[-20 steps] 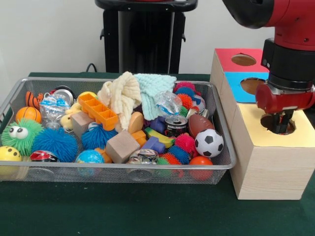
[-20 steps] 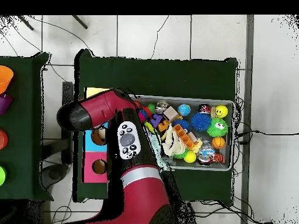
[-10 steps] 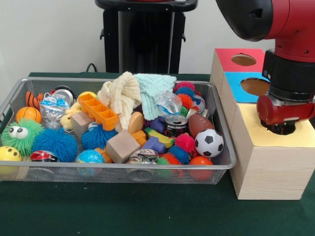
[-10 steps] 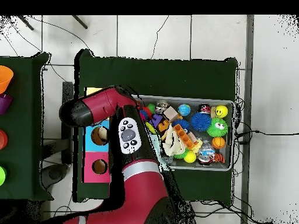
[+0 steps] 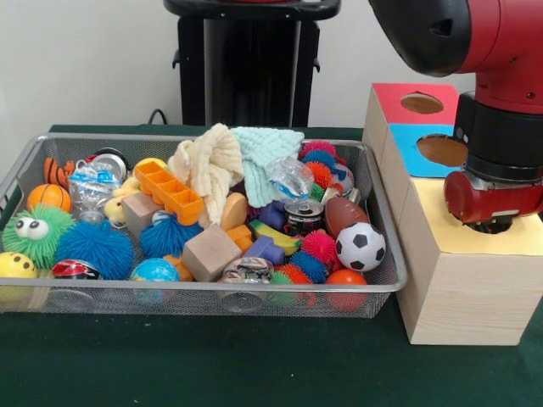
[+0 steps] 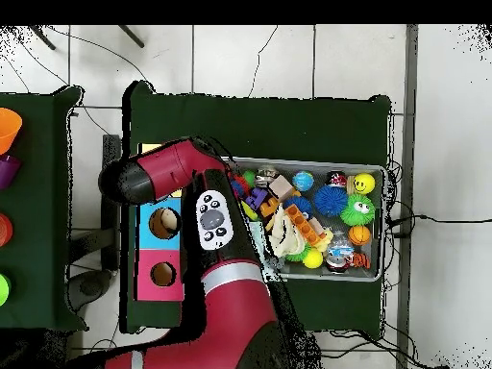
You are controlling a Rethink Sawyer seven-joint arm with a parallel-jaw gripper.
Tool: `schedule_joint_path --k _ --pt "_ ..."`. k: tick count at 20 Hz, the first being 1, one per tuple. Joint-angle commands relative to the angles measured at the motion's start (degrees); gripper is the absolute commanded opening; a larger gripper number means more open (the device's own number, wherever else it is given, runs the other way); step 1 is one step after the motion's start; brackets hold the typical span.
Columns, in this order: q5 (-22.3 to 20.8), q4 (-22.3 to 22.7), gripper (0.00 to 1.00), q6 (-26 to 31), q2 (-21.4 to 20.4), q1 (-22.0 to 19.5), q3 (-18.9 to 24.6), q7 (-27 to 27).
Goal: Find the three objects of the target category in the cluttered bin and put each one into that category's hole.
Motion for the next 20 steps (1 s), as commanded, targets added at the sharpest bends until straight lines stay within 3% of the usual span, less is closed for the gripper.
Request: schedule_joint_path --k 1,7,13,20 --pt "-4.38 -1.44 0.0 -2.67 5.76 -0.73 0.84 -2.43" --pt "-2.96 1.07 0.0 -1.0 3.04 -1.51 1.74 -3.08" --pt "-0.02 8.25 0.0 2.38 -6.15 -1.68 1.93 -2.07" --pt "2.66 11.97 0.0 5.85 -11.45 -2.93 3.34 -2.91"
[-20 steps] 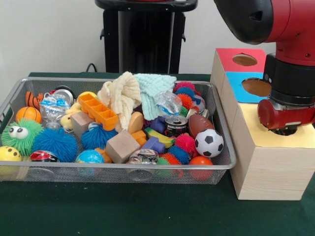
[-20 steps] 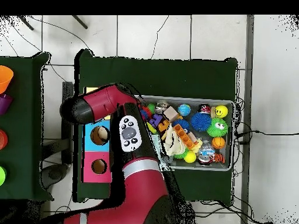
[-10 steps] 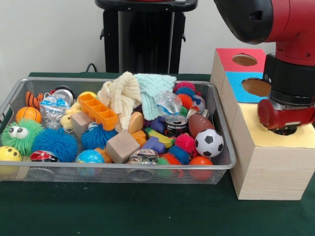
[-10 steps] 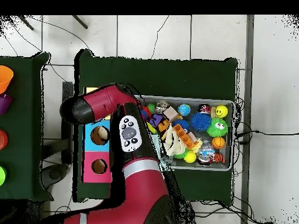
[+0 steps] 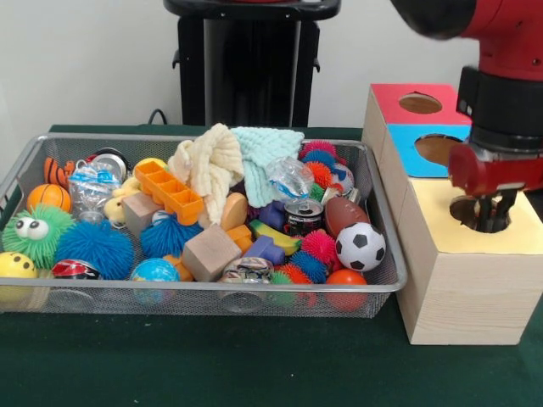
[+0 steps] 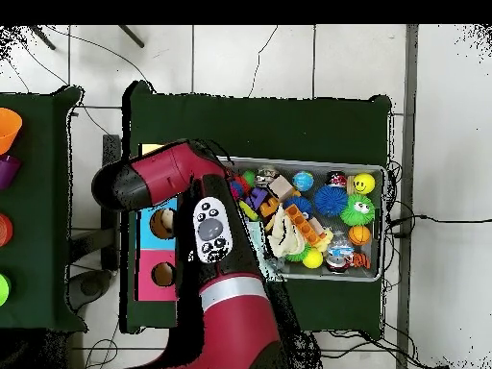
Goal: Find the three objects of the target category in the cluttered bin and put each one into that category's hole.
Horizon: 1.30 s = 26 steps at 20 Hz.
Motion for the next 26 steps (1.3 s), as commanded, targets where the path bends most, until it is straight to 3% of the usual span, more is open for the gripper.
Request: schedule_joint_path --k 1,8,26 --pt "2.66 8.2 0.0 6.26 -7.2 -2.86 3.43 -3.06" --pt "4.34 10.46 0.0 7.25 -10.33 -2.88 3.36 -2.55" --pt "4.55 9.81 0.0 8.31 -10.1 -1.6 2.29 -1.78"
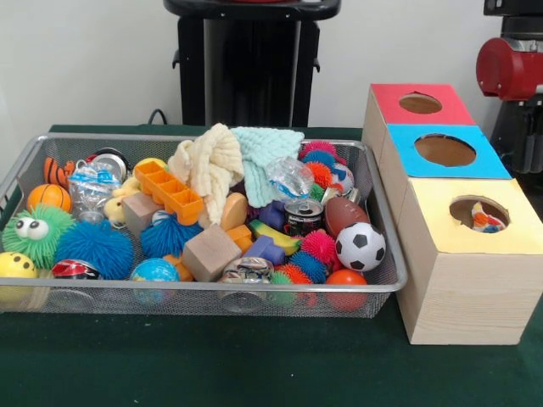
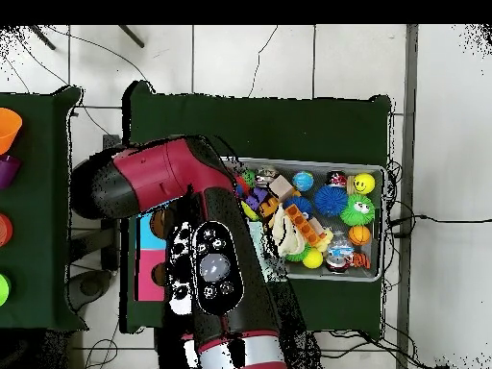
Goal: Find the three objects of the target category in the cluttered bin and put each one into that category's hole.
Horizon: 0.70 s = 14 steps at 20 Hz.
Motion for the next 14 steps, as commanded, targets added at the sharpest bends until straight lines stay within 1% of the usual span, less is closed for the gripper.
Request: schedule_joint_path --k 1,5,9,14 --pt "0.48 4.75 0.0 8.21 2.06 -0.69 2.51 -2.26" --pt "-0.06 4.9 0.0 4.8 4.93 -2.45 4.17 -3.95" --pt "-1.11 4.09 0.0 4.76 6.95 -2.81 4.63 -5.65" --pt "-1.09 4.06 0.0 5.26 7.2 -3.12 4.94 -6.18"
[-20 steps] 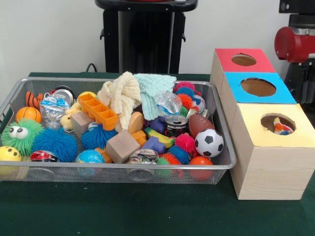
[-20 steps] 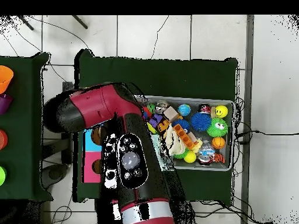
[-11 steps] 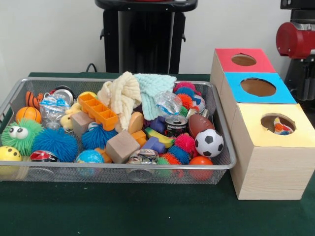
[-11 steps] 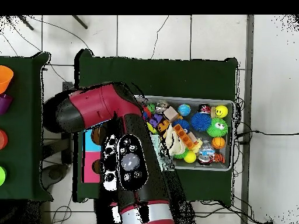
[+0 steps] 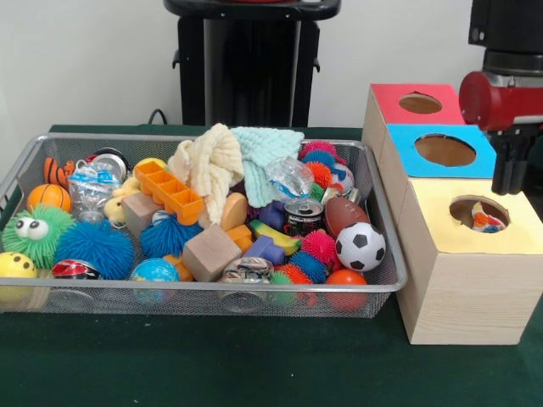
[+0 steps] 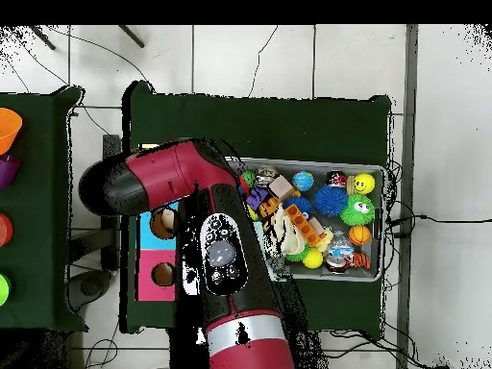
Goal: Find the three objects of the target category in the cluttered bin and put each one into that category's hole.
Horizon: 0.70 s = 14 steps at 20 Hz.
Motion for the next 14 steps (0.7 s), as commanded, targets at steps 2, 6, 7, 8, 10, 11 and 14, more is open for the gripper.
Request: schedule_joint_path --k 2,6,7,8,10,11,14 --pt "-0.48 4.21 0.0 5.34 3.49 -2.61 4.91 -6.02" --pt "0.3 4.09 0.0 6.85 2.59 -2.66 5.39 -5.96" --pt "0.35 3.97 0.0 6.99 2.61 -2.64 5.45 -5.89" --pt "0.18 3.92 0.0 6.98 2.62 -2.55 5.4 -5.85" --pt "-0.14 3.69 0.0 6.77 2.89 -2.35 5.34 -5.73" --pt "-0.45 3.78 0.0 6.33 3.02 -2.23 5.26 -5.67" --pt "-1.51 4.35 0.0 4.63 3.34 -1.68 4.62 -4.96"
